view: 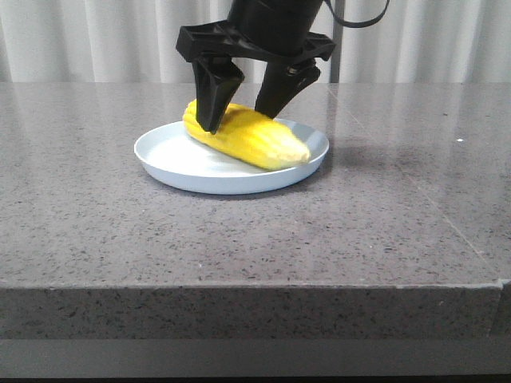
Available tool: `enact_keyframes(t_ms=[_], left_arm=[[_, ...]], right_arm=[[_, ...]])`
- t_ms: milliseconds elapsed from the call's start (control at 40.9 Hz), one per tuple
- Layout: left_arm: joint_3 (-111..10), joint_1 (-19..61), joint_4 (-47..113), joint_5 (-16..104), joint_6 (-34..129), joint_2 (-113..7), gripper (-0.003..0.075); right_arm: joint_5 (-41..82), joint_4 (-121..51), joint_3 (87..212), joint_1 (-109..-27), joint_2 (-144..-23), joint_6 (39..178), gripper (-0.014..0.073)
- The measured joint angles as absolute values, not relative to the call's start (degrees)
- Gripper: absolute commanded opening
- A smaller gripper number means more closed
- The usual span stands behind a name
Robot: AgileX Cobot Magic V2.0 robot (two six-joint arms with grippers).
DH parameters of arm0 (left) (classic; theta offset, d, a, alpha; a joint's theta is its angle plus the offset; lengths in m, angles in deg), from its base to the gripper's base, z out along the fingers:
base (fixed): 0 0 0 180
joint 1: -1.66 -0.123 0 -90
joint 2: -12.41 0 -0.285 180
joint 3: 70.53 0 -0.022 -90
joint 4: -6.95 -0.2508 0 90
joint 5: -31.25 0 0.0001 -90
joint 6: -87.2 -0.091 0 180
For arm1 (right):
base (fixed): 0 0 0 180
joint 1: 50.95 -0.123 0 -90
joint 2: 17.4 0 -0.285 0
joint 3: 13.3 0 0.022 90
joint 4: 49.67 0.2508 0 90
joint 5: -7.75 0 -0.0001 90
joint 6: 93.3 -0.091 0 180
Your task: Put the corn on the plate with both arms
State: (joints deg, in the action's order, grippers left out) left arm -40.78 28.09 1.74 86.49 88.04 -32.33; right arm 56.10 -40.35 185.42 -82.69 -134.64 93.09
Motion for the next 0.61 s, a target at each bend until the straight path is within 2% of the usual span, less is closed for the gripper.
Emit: enact_keyframes(t_ms=[147, 367, 611], left_arm=[[-40.8, 28.1, 1.7, 86.5, 88.0, -32.3, 0.0363], [-40.8, 28.1, 1.7, 86.5, 88.0, -32.3, 0.0363], [-40.8, 28.1, 1.7, 86.5, 88.0, -32.3, 0.0363]], right_arm=[[56.8, -40.6, 185.4, -82.7, -132.1, 92.9, 0.0615], [60.0, -41.6, 184.5, -82.7, -121.7, 92.9, 0.0615], [60.2, -43.8, 173.8, -82.7, -105.3, 92.9, 0.0615]])
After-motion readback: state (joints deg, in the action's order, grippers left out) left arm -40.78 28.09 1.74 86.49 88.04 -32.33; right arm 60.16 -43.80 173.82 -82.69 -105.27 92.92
